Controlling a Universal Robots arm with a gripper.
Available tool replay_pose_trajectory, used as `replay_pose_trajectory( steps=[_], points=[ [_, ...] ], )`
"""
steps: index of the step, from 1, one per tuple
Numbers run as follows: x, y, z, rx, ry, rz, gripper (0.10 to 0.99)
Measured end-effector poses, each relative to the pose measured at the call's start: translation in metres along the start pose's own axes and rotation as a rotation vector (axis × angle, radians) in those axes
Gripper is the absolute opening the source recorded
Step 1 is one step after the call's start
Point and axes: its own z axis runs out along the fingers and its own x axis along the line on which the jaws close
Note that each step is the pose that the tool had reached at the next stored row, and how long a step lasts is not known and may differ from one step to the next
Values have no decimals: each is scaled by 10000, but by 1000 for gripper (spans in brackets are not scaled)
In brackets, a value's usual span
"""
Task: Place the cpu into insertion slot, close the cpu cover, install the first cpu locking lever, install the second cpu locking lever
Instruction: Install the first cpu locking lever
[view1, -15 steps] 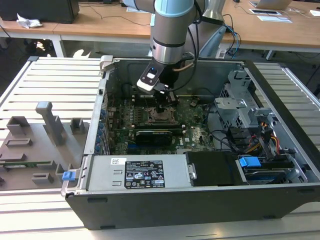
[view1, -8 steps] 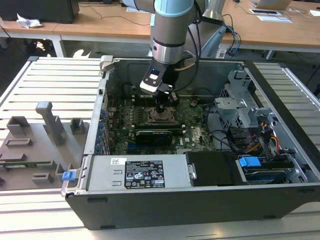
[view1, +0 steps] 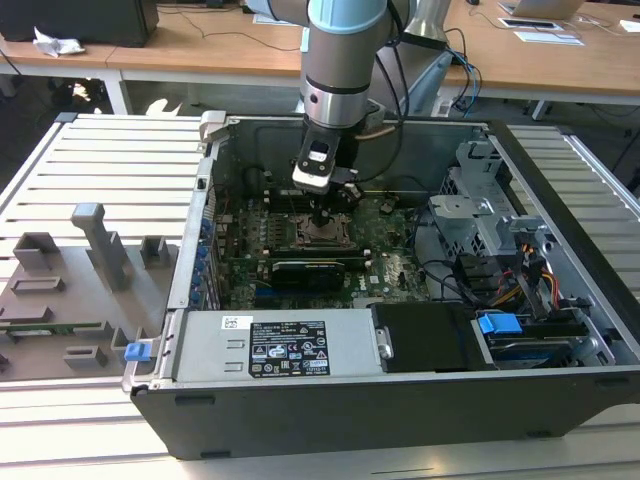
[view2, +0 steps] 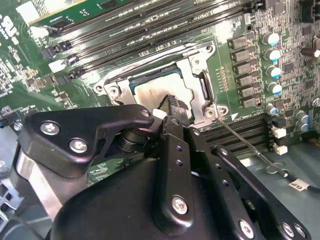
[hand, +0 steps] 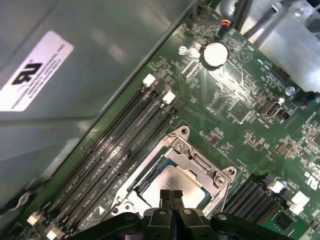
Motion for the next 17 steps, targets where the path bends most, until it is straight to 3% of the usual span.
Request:
replay_pose_trajectory(
  steps=[7, 17],
  points=[
    [0, 0, 0, -16, -47, -1272, 106],
    [0, 0, 0, -34, -95, -2592, 106]
  ],
)
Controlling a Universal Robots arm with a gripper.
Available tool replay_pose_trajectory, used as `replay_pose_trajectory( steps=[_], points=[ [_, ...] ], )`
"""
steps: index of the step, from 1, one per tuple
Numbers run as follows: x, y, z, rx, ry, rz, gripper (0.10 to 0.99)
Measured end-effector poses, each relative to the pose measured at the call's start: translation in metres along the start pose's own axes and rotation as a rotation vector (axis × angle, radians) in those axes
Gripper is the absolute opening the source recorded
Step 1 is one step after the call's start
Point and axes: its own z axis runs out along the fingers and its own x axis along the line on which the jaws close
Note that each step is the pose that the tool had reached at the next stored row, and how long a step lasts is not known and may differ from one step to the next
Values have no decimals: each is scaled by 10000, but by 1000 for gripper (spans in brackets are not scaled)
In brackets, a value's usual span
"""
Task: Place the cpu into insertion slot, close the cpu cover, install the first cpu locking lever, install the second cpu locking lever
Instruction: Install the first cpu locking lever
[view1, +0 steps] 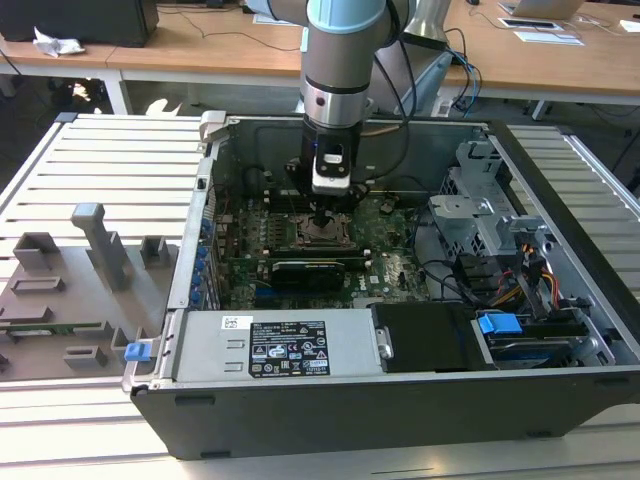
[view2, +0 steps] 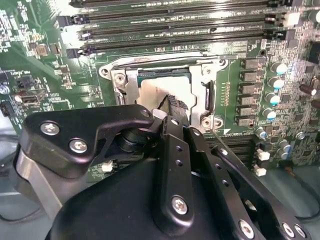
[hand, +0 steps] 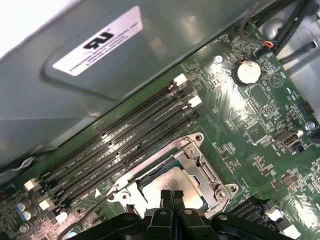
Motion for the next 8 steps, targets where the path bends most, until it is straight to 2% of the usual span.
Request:
replay_pose_trajectory(
  steps=[4, 8],
  points=[
    [0, 0, 0, -5, -15, -404, 106],
    [0, 0, 0, -14, -38, -1048, 106]
  ],
)
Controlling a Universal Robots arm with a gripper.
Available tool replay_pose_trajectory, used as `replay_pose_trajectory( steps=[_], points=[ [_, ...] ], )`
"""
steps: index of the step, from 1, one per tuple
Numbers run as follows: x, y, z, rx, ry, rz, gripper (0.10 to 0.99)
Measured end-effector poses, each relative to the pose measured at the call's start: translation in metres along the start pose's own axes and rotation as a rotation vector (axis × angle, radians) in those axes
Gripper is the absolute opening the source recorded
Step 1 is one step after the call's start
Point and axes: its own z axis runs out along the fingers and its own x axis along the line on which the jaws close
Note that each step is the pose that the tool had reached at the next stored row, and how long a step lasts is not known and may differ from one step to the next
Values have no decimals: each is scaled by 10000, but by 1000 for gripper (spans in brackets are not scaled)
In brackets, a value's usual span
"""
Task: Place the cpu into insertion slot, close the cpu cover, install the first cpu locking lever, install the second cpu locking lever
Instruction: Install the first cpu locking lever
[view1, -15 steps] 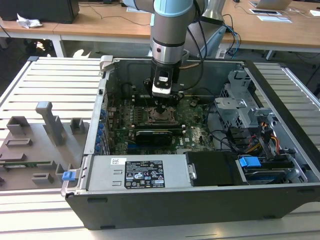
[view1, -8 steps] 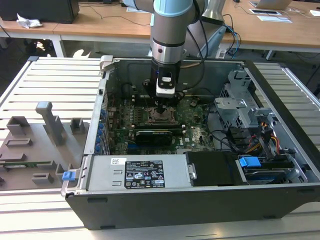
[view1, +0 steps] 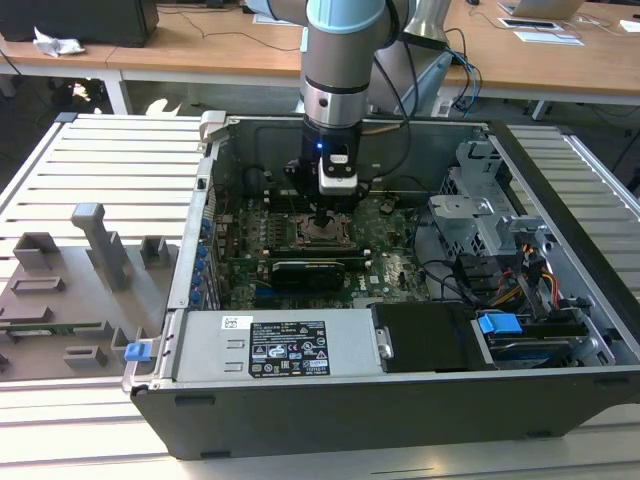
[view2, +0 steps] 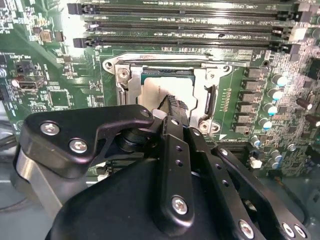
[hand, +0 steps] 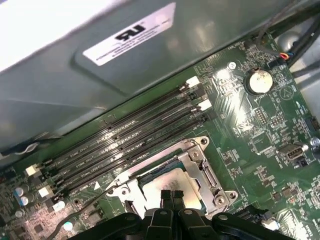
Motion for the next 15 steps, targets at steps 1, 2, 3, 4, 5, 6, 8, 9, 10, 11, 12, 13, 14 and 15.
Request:
replay_pose_trajectory(
  steps=[1, 2, 3, 4, 5, 6, 8, 9, 10, 11, 12, 13, 14, 15],
  points=[
    [0, 0, 0, -1, -4, -103, 106],
    [0, 0, 0, -3, -8, -206, 106],
    [0, 0, 0, -4, -11, -310, 106],
    [0, 0, 0, -5, -15, -398, 106],
    [0, 0, 0, -7, -20, -544, 106],
    [0, 0, 0, -9, -26, -695, 106],
    [0, 0, 0, -11, -32, -863, 106],
    [0, 0, 0, -13, -37, -990, 106],
    [0, 0, 0, -15, -40, -1098, 106],
    [0, 0, 0, -15, -43, -1165, 106],
    [0, 0, 0, -17, -49, -1333, 106],
    [0, 0, 0, -19, -54, -1473, 106],
    [0, 0, 0, -21, -58, -1600, 106],
    [0, 0, 0, -21, -61, -1666, 106]
  ],
)
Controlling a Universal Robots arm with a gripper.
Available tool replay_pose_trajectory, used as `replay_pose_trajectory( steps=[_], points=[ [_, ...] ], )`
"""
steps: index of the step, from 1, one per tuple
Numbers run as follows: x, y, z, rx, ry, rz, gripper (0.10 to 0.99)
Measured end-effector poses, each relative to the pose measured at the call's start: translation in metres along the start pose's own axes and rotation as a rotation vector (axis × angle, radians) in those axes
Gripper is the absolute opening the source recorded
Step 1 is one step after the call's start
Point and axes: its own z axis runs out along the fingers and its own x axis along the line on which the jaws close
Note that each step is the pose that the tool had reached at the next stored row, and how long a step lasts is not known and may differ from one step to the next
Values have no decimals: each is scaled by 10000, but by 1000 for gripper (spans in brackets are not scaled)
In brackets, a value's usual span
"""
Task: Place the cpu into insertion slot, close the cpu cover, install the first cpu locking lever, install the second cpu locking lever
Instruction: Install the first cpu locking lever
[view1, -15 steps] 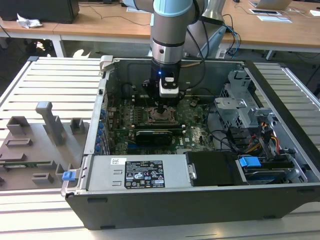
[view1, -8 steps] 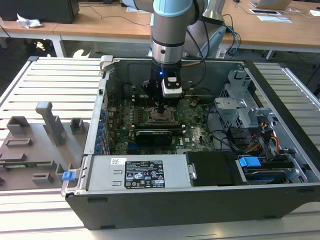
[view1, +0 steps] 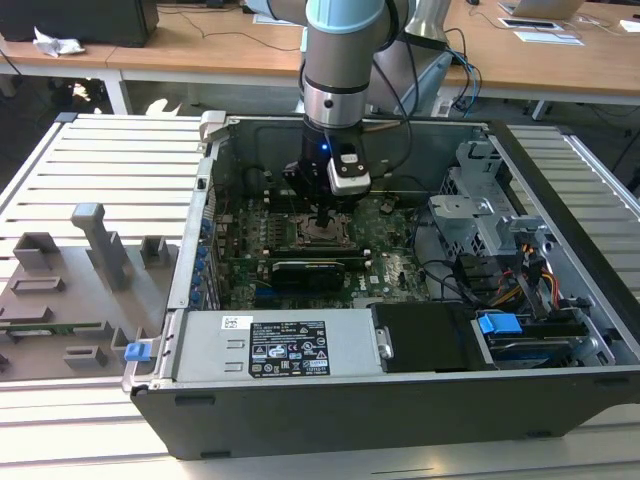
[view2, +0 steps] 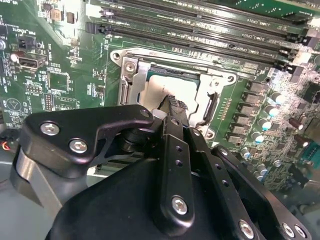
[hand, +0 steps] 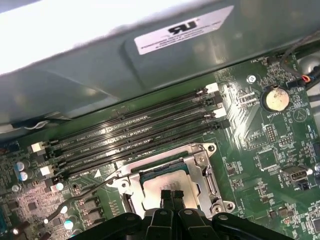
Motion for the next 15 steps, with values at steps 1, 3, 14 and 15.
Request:
replay_pose_trajectory(
  steps=[1, 3, 14, 15],
  points=[
    [0, 0, 0, -2, -5, -129, 106],
    [0, 0, 0, -4, -12, -324, 106],
    [0, 0, 0, -17, -47, -1274, 106],
    [0, 0, 0, -19, -52, -1423, 106]
  ],
)
